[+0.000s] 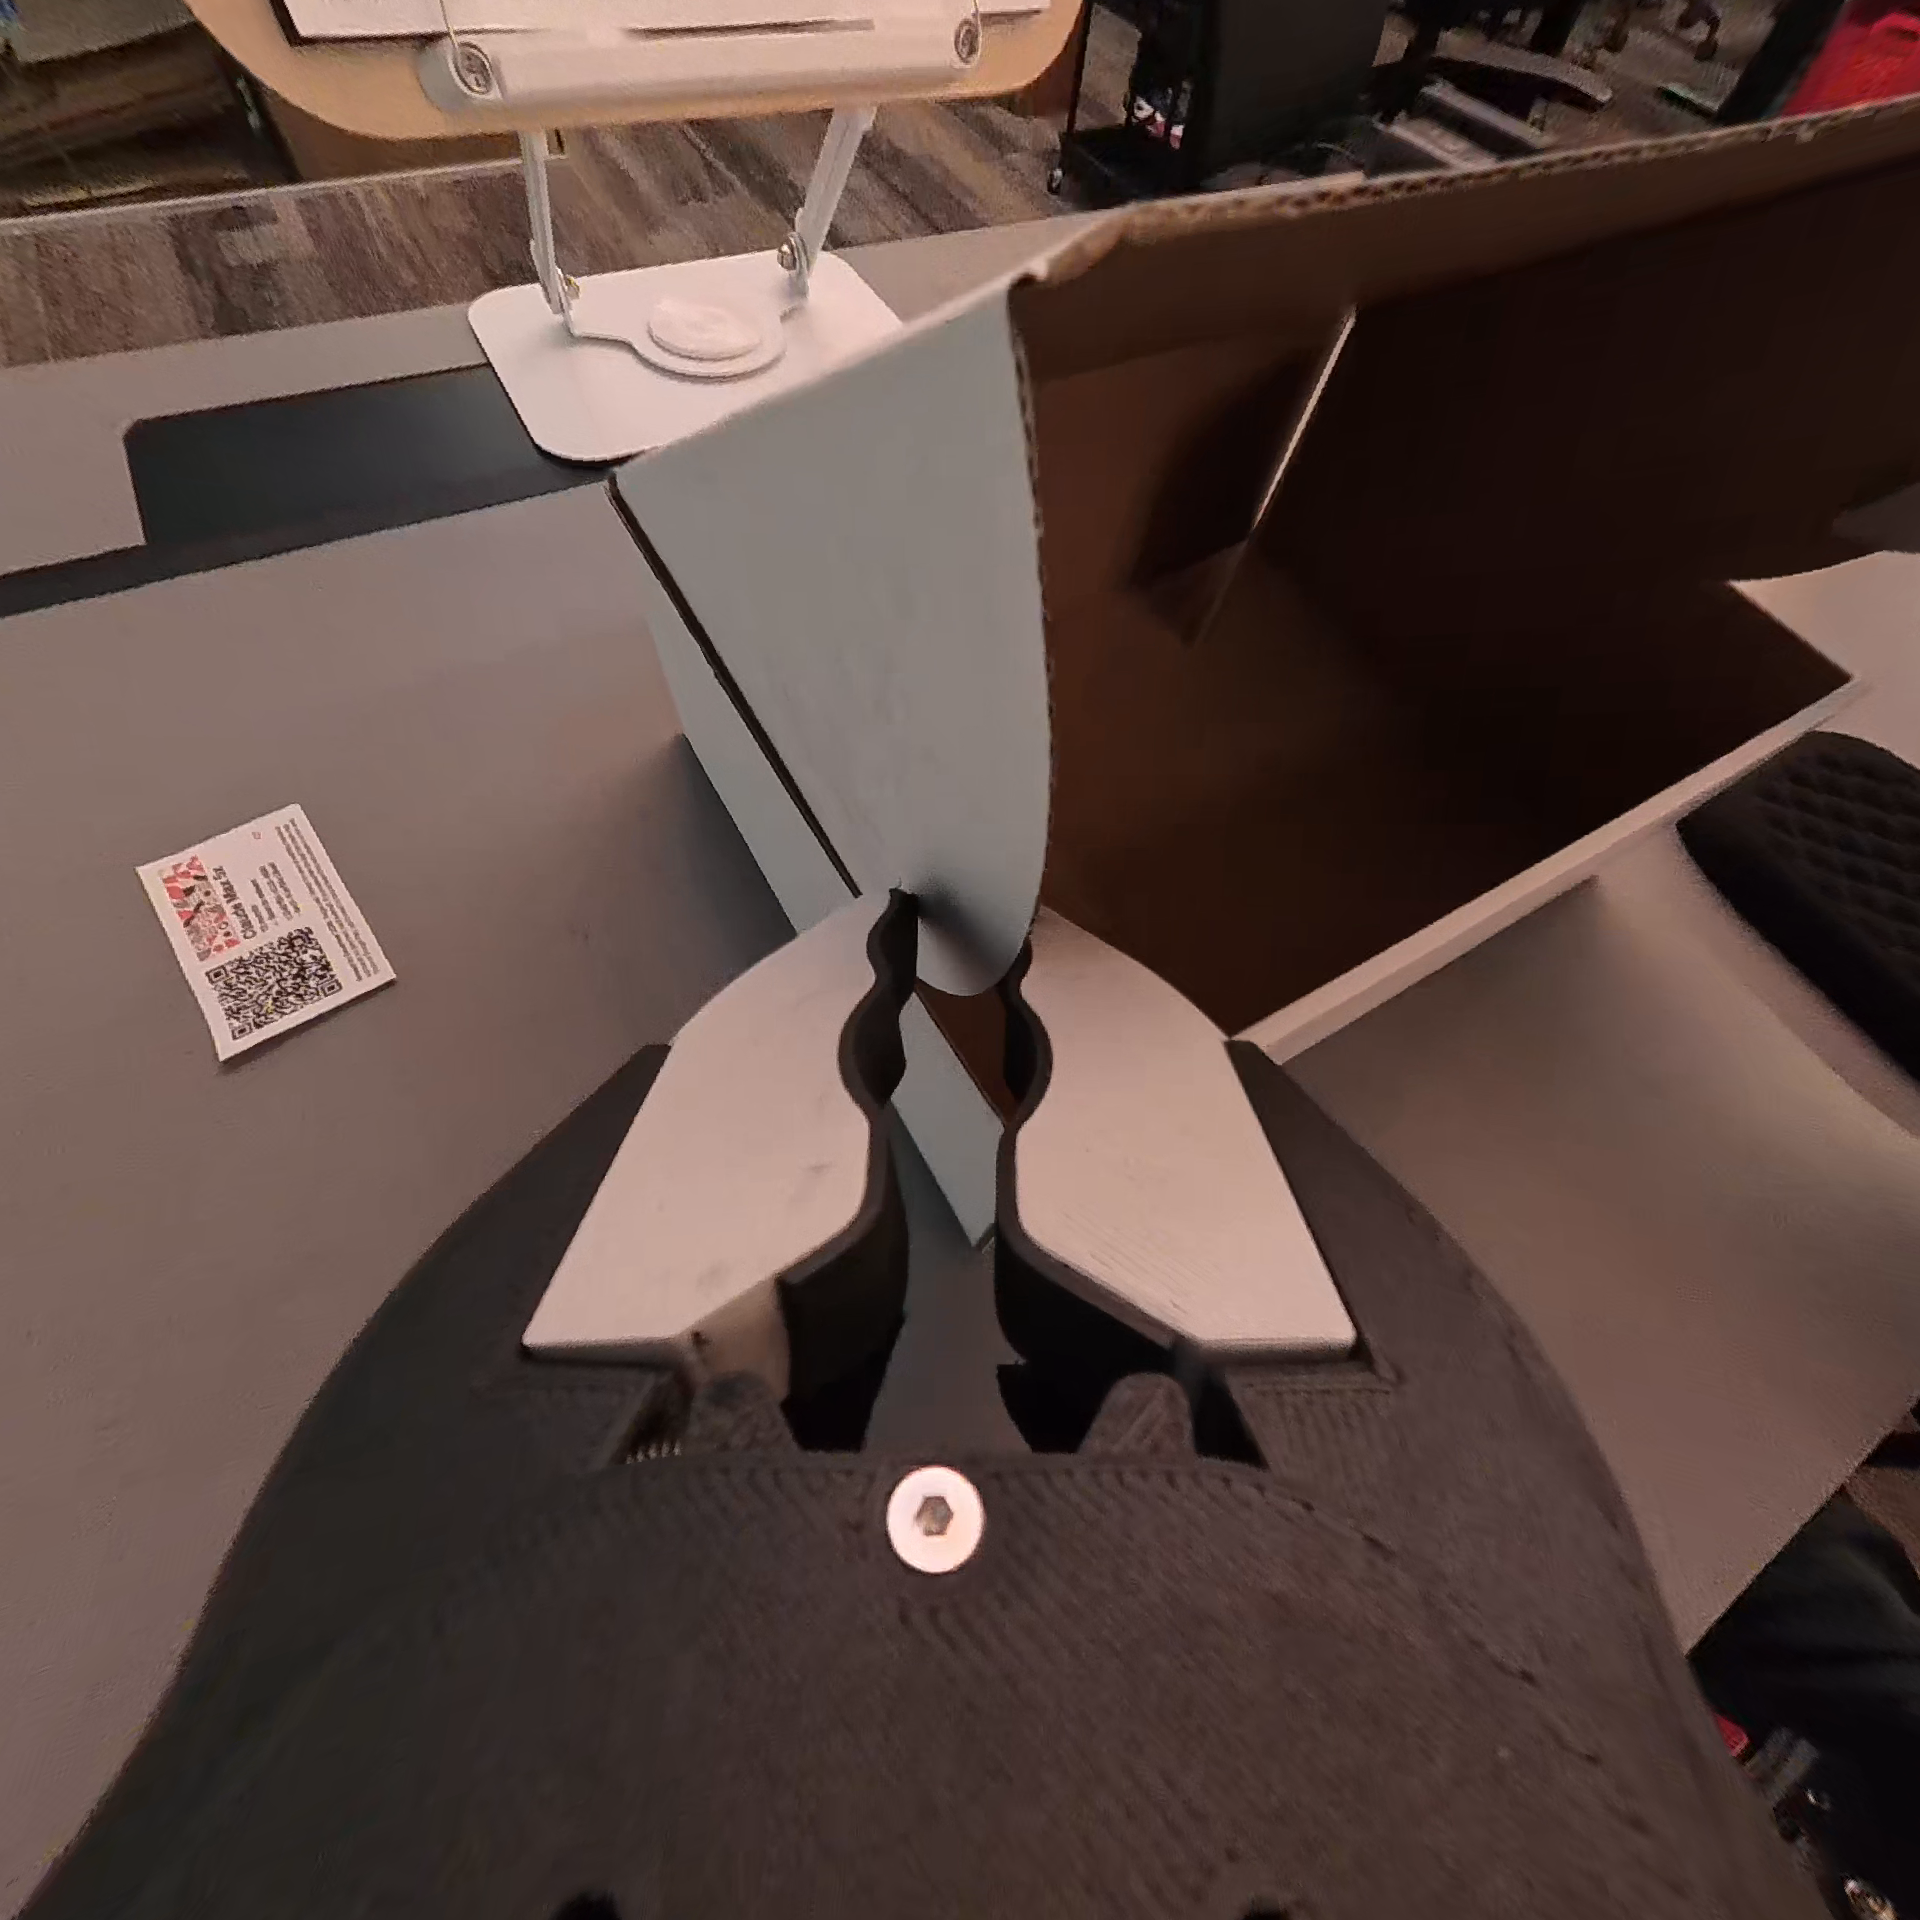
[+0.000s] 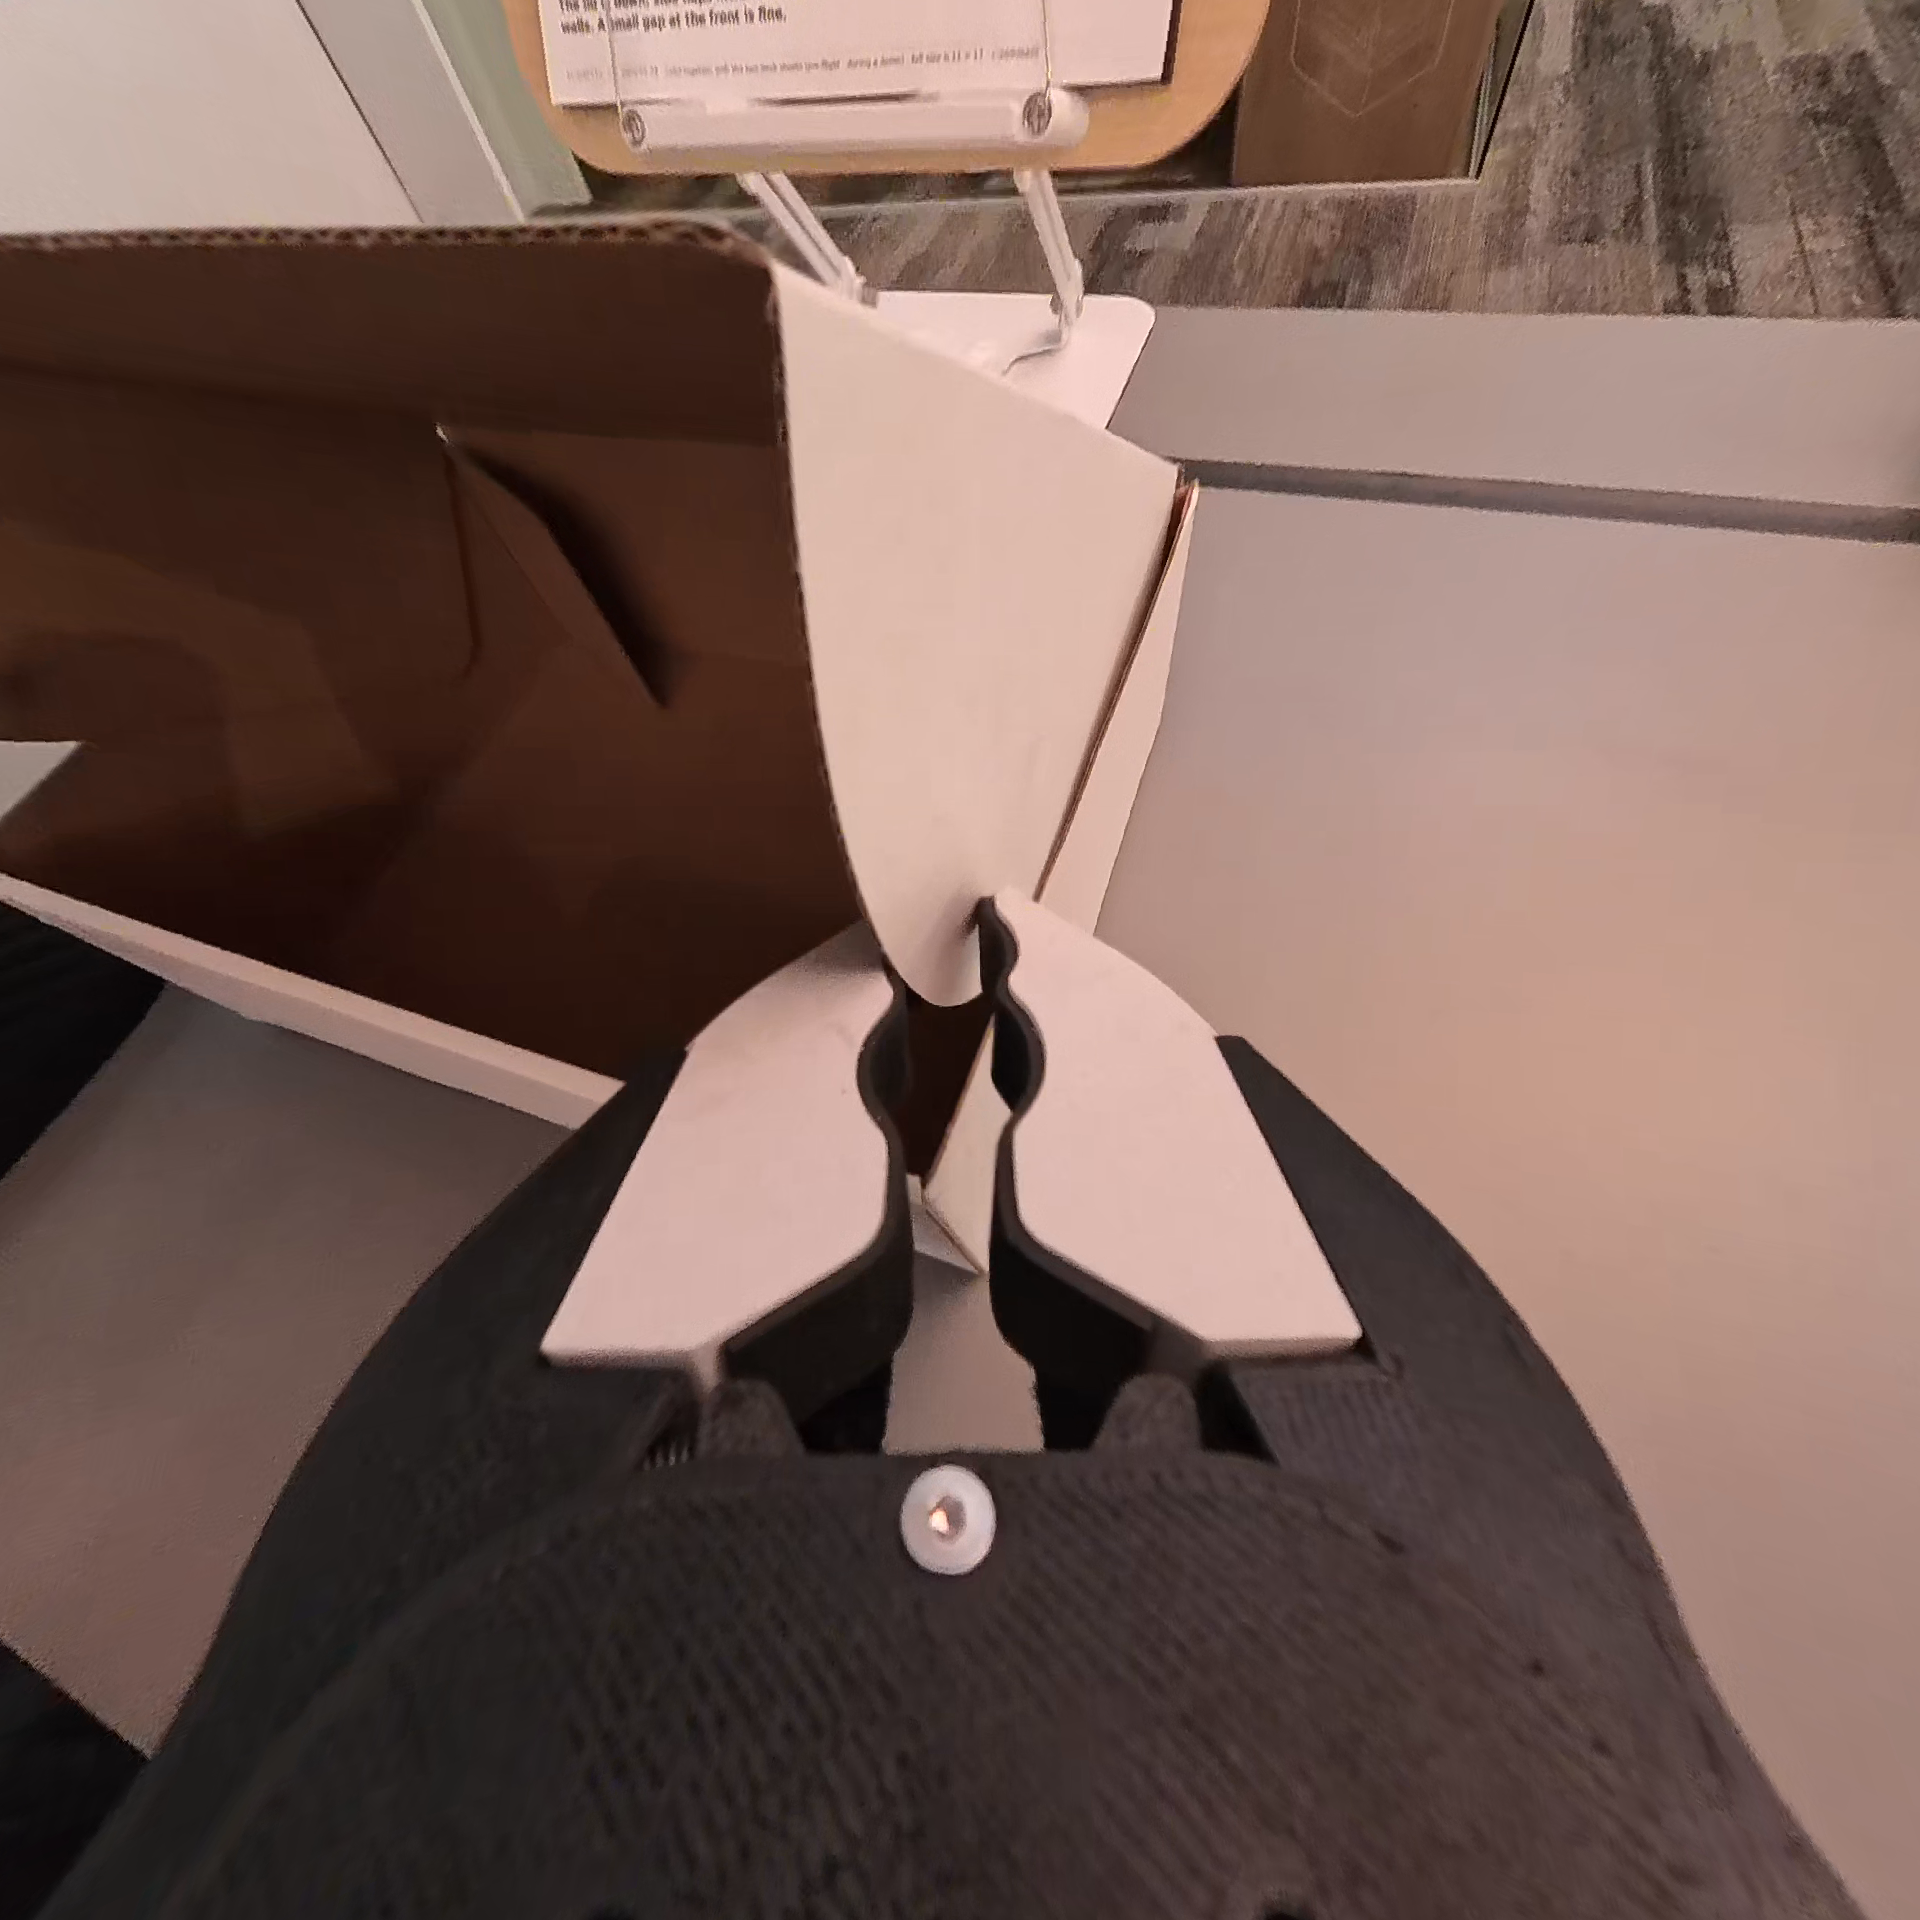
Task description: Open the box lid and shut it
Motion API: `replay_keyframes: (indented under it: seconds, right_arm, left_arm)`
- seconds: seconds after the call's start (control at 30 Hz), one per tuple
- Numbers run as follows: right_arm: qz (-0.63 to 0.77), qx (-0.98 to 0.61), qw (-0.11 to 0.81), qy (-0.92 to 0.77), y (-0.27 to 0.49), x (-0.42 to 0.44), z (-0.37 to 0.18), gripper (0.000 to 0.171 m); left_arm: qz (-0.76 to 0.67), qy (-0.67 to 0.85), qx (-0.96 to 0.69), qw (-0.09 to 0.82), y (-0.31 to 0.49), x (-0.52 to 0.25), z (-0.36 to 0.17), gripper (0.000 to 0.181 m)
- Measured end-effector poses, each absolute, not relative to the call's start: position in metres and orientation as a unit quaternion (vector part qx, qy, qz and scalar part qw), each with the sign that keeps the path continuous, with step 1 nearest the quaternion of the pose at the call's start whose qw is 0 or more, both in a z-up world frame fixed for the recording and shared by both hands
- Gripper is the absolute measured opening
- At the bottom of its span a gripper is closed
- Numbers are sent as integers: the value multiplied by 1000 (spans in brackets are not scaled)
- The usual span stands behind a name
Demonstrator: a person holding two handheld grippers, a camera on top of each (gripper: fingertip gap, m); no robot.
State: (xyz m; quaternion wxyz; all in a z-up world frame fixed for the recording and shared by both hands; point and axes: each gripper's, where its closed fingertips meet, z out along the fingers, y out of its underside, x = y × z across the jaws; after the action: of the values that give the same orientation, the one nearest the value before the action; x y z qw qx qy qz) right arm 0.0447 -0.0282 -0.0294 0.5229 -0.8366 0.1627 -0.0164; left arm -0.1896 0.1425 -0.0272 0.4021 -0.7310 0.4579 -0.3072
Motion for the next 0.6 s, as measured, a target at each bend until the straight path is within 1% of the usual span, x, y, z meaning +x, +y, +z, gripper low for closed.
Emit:
replay_keyframes:
  seconds: [0.27, 0.43, 0.6]
  right_arm:
    - [-8, -840, 519, 158, -30, 44, -35, 11]
    - [10, -836, 526, 156, -29, 43, -37, 14]
    - [37, -827, 545, 133, -32, 36, -29, 29]
  left_arm:
    - [-314, 463, -731, 390, 140, -192, -31, 15]
    - [-329, 461, -729, 384, 139, -191, -31, 17]
    - [-356, 466, -711, 388, 135, -198, -21, 27]
